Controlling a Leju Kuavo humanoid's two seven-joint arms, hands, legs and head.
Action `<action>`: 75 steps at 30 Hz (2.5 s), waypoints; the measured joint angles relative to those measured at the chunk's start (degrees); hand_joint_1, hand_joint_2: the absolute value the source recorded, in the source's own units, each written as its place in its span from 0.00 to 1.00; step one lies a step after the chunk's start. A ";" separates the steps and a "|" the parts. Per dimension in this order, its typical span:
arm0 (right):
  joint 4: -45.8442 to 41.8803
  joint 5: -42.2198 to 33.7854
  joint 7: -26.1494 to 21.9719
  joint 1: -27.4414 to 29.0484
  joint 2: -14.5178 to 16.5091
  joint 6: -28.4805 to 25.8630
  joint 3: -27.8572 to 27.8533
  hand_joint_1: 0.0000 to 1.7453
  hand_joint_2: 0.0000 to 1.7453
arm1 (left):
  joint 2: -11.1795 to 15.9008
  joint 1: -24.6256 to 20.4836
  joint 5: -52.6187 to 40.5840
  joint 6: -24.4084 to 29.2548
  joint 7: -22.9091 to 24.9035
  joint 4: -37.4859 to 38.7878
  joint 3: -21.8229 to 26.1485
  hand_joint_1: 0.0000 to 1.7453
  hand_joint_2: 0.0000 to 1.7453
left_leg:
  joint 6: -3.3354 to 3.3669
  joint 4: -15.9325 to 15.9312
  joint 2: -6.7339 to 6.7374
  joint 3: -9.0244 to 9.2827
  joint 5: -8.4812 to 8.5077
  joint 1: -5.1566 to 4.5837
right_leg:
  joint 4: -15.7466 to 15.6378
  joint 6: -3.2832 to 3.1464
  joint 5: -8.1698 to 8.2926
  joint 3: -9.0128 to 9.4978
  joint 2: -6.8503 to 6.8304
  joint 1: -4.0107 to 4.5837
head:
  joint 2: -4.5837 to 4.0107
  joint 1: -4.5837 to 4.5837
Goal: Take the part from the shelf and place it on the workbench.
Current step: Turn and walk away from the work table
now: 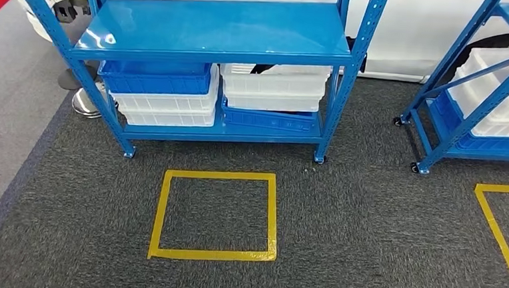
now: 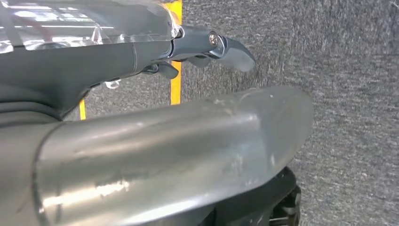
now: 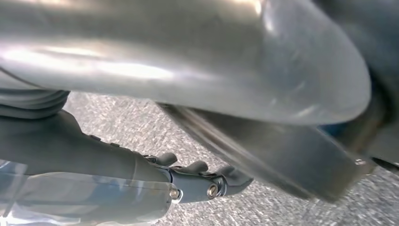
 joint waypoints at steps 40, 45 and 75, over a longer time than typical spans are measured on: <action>0.10 0.28 0.75 0.06 0.07 0.08 -1.44 0.00 0.00 | -0.47 -0.19 -1.67 0.65 0.39 0.00 0.92 0.00 0.00 | 1.94 0.48 0.73 -3.03 2.18 -1.02 | 0.24 -0.12 0.42 -0.31 -0.26 0.66 | 0.00 -0.18; 0.10 0.37 0.75 0.06 0.07 0.19 -1.54 0.00 0.00 | -0.48 -0.18 -1.71 0.66 0.43 0.00 0.93 0.00 0.00 | 1.64 0.46 0.73 -2.99 2.16 -1.02 | 0.22 -0.13 0.41 -0.28 -0.26 0.65 | 0.00 -0.16; 0.10 0.71 0.84 0.04 0.07 0.24 -1.83 0.00 0.00 | -0.64 -0.24 -2.07 0.49 0.55 -0.01 0.95 0.00 0.00 | 1.62 0.18 0.68 -2.09 0.83 -1.04 | -0.37 -0.05 0.12 0.14 -0.16 0.58 | -0.01 -0.29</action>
